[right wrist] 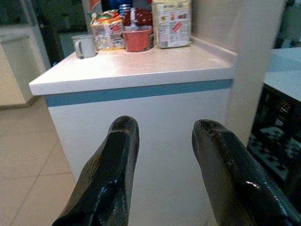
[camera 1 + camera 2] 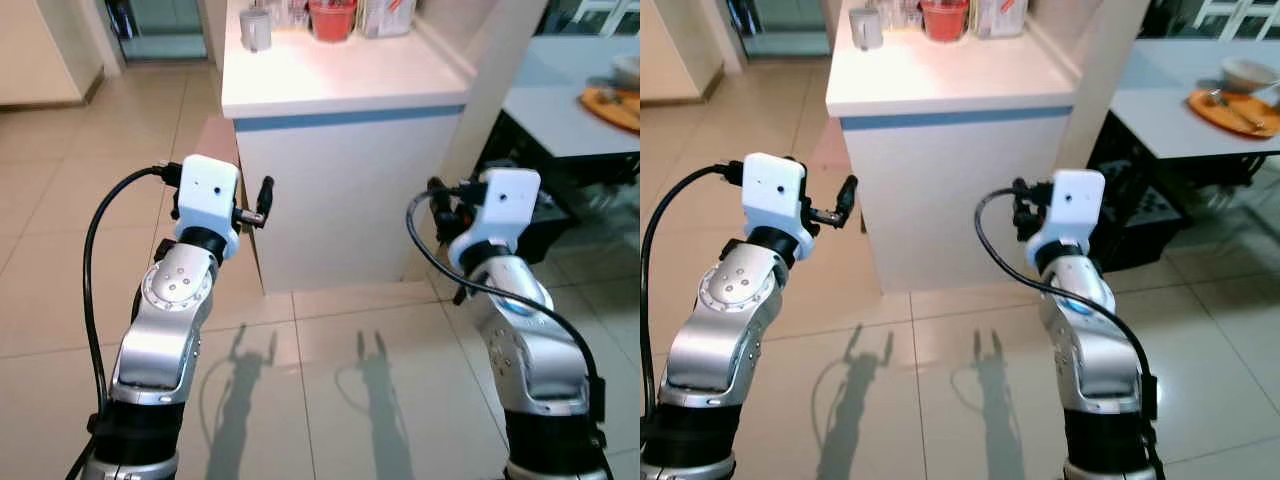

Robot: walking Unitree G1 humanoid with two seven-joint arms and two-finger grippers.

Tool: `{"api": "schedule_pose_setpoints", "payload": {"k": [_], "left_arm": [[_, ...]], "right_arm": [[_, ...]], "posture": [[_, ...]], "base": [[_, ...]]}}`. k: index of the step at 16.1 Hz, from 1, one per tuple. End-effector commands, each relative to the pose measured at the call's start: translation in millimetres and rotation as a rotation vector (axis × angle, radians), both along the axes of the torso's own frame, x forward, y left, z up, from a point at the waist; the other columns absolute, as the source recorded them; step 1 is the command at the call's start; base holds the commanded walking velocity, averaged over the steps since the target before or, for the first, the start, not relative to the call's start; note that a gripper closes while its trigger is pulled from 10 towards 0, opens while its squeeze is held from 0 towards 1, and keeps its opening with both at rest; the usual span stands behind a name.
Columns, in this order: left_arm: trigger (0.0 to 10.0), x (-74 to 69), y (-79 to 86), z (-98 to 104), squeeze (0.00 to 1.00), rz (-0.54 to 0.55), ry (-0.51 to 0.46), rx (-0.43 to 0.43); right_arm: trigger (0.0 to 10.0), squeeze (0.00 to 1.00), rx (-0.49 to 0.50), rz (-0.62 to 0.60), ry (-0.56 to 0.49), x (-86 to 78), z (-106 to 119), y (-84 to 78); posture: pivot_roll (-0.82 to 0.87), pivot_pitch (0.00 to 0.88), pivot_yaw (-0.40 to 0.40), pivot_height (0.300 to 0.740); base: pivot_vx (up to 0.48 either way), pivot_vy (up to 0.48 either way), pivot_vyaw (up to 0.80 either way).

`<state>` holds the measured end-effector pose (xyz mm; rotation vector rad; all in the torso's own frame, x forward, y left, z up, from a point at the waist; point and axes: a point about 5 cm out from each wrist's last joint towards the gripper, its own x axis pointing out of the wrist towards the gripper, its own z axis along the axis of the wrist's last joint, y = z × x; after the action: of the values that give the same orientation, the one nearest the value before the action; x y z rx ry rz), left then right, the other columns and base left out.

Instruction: Setting the table

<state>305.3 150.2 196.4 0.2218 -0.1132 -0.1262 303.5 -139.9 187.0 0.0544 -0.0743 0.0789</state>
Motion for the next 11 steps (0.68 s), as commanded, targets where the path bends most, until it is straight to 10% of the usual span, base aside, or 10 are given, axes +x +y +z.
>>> {"api": "schedule_pose_setpoints", "payload": {"k": [1, 11], "left_arm": [[10.0, 1.8, 2.4, 3.9, 0.00, 0.013, -0.016, -0.005], [10.0, 6.1, 6.6, 6.9, 0.00, 0.050, -0.038, -0.036]], "right_arm": [[10.0, 0.00, -0.017, 0.018, -0.027, 1.4, 4.2, 2.8], [10.0, 0.00, -0.036, 0.032, -0.075, 16.5, 14.3, 2.9]], "posture": [[0.01, 0.000, -0.016, 0.740], [0.02, 0.000, -0.051, 0.740]], "base": [[0.416, 0.000, 0.00], [0.415, 0.000, 0.64]]}}
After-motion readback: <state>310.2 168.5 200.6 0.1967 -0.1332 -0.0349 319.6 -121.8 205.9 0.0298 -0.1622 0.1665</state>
